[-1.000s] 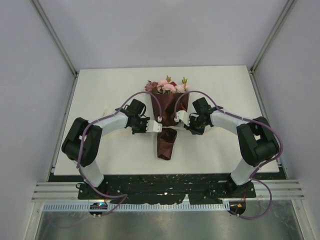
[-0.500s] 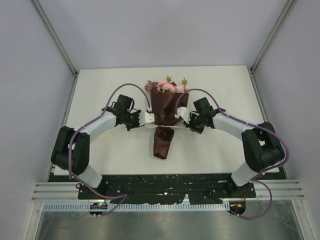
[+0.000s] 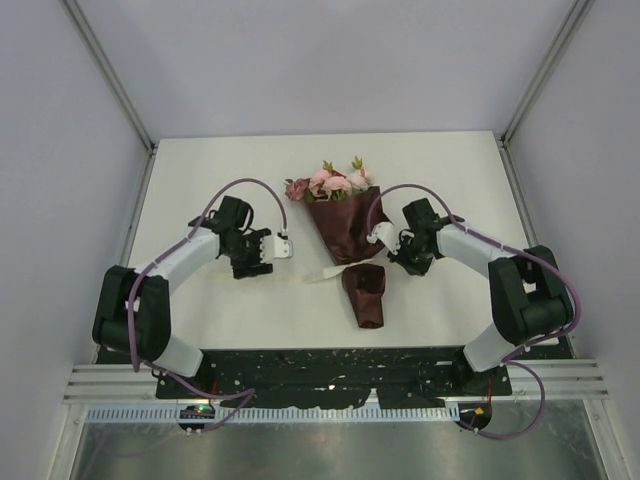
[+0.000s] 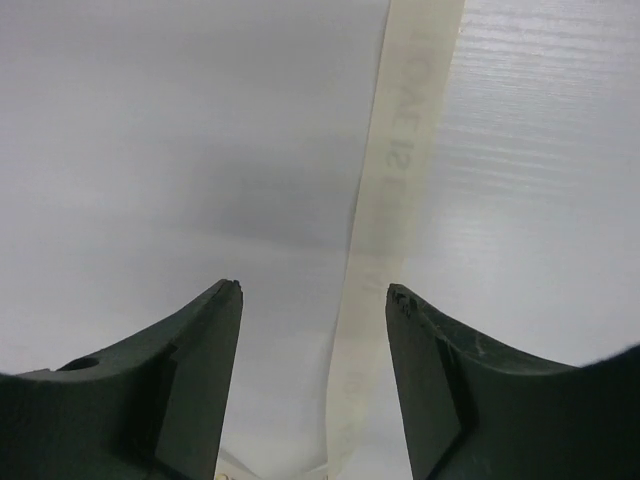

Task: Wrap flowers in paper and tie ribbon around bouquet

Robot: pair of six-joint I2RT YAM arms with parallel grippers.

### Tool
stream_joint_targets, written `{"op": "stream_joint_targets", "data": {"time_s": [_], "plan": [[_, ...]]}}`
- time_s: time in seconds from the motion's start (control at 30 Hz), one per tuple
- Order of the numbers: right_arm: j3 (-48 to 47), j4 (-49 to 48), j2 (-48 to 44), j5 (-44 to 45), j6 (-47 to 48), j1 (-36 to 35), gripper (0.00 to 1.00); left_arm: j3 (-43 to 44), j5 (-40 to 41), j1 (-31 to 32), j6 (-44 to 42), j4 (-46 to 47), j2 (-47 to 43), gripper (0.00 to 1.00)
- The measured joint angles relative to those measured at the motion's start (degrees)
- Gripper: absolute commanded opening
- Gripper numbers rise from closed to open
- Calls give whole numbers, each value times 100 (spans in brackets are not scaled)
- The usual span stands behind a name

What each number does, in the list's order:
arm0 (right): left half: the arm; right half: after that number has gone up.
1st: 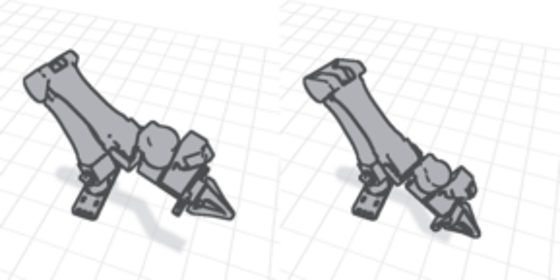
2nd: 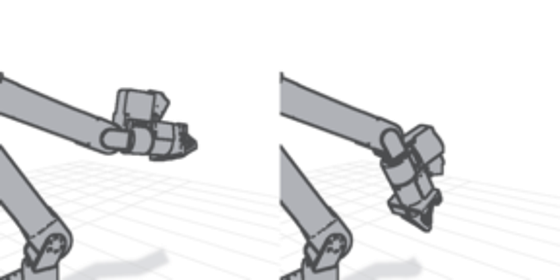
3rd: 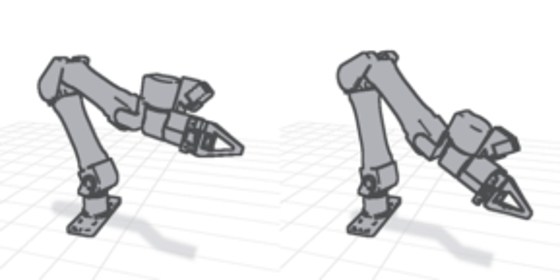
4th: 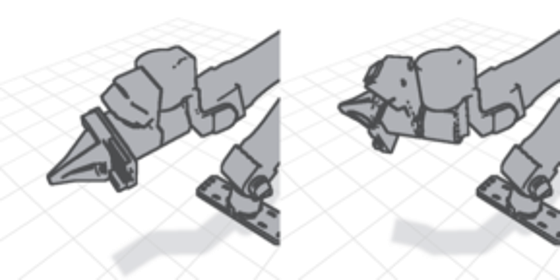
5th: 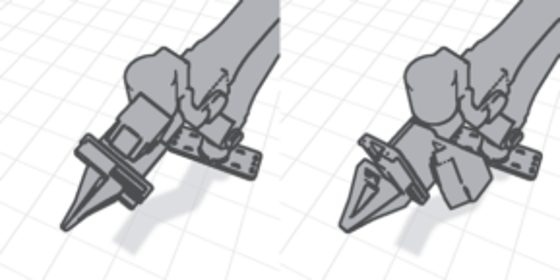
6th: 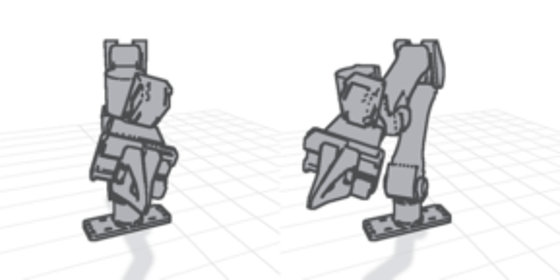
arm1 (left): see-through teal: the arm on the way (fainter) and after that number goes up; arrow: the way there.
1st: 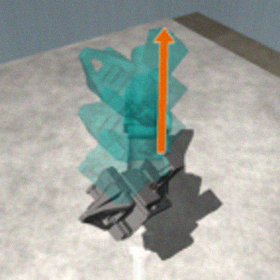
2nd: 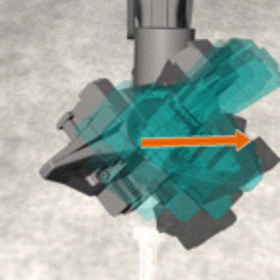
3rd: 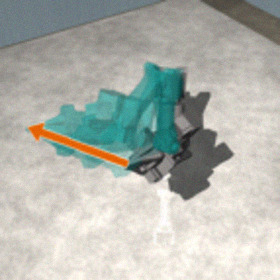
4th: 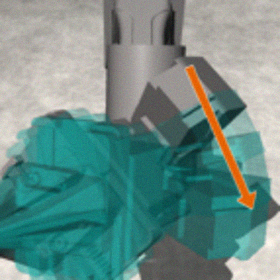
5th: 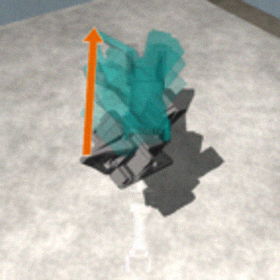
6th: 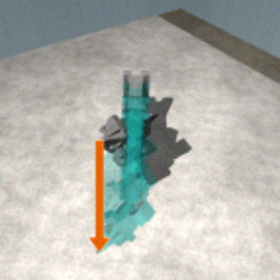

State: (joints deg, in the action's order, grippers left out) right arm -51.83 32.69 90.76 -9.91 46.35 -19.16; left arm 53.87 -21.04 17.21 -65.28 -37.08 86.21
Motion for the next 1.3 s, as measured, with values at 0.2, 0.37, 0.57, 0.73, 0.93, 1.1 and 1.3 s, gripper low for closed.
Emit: {"op": "stream_joint_targets", "data": {"time_s": [0.2,0.37,0.57,0.73,0.93,1.1,1.3], "plan": [[-142,774,-4,55,120,20,89,-146,330,-90,142,-79,-114,70],[-837,1576,-173,-297,96,-7,90,-199,-234,-826,516,-192,-734,69],[-2430,1751,-271,-693,-485,-651,78,-192,-938,-1864,1609,-63,-1281,69],[-3888,1346,793,-804,-1244,-2052,69,-195,-1128,-2511,3021,352,-1456,69],[-5027,949,2765,-667,-1576,-3167,69,-227,-1165,-3056,4227,520,-1729,69],[-5119,975,3530,-463,-1591,-3571,70,-483,-1165,-3333,4588,516,-2159,69],[-5119,909,3746,-131,-1537,-3574,68,-935,-1202,-3383,4697,483,-2608,69]]}}
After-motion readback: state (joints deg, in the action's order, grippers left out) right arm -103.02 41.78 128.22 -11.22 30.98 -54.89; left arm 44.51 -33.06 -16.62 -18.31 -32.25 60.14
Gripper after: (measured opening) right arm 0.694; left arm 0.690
